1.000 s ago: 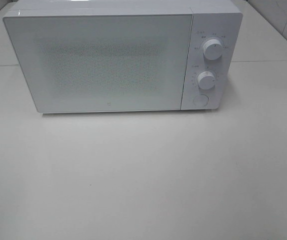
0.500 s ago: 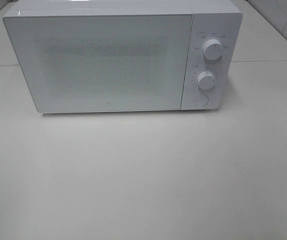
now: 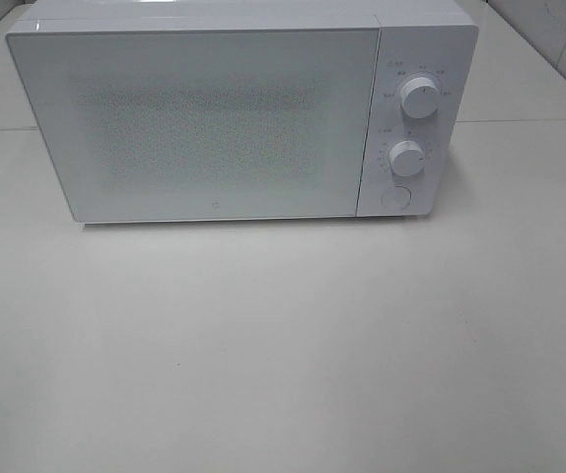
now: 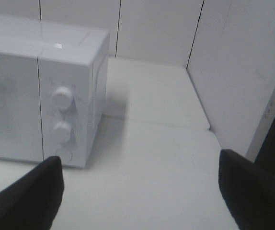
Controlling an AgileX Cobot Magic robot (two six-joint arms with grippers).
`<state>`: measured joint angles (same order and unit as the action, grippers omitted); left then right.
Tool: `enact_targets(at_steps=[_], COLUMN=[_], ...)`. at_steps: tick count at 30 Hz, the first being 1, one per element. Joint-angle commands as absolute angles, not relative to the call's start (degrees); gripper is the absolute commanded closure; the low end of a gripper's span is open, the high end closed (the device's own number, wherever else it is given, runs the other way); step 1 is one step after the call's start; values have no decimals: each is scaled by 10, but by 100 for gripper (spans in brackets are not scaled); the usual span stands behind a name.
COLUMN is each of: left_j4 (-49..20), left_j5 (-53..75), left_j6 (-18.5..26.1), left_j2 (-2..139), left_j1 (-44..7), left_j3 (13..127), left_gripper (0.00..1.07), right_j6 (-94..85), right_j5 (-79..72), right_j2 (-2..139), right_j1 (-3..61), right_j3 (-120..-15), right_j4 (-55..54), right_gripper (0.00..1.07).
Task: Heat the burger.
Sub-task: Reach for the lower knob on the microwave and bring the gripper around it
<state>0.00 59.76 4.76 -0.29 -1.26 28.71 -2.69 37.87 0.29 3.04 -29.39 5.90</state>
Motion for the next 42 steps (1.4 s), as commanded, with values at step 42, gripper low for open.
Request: enact_targets(at_steps=[42], left_j4=[-7], left_j5=[592], left_j6=[44], left_j2=[-15], left_j1=[-14], left_j3=[286], left_gripper=[6], right_j6=[-8], right_j5=[-700], right_j2=[778], right_j1=[111], right_j3=[-122], right_j4=[-22], right_gripper=[31])
